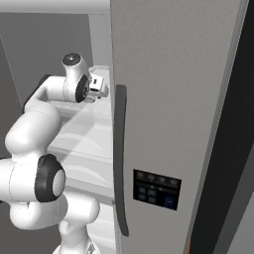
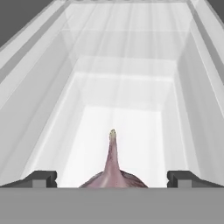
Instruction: Retrieve the bottle and the shaker from the cabinet and place them next to the mixing bowl on the counter. Then add garlic from the fridge to the mixing bowl.
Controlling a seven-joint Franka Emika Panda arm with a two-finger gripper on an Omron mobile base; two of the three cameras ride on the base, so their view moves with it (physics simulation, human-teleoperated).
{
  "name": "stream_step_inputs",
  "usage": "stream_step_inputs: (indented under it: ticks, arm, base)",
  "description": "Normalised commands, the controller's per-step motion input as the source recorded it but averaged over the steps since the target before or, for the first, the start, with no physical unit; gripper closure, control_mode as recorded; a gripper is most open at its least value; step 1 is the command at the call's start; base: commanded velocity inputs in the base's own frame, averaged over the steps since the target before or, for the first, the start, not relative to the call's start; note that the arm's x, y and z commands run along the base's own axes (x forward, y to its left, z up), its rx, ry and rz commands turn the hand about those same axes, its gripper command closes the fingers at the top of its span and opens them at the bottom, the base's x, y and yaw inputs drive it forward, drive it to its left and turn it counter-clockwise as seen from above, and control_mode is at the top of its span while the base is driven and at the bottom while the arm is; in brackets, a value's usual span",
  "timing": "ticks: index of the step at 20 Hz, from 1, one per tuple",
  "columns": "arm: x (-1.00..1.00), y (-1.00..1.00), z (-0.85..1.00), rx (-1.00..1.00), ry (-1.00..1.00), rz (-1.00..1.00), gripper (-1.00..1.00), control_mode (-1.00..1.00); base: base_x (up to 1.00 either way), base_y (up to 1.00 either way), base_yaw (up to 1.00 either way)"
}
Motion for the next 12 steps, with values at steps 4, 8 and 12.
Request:
stream_step_inputs:
  ticks: [4,8,12]
  arm:
    - [0.0,0.0,0.0,0.0,0.11,0.0,-1.0,-1.0]
    - [-0.07,0.0,0.0,0.0,0.05,0.0,-1.0,-1.0]
    - [-0.18,0.0,0.0,0.0,0.0,0.0,-1.0,-1.0]
  base:
    - [0.0,0.0,0.0]
    - [0.0,0.0,0.0]
    - [0.0,0.0,0.0]
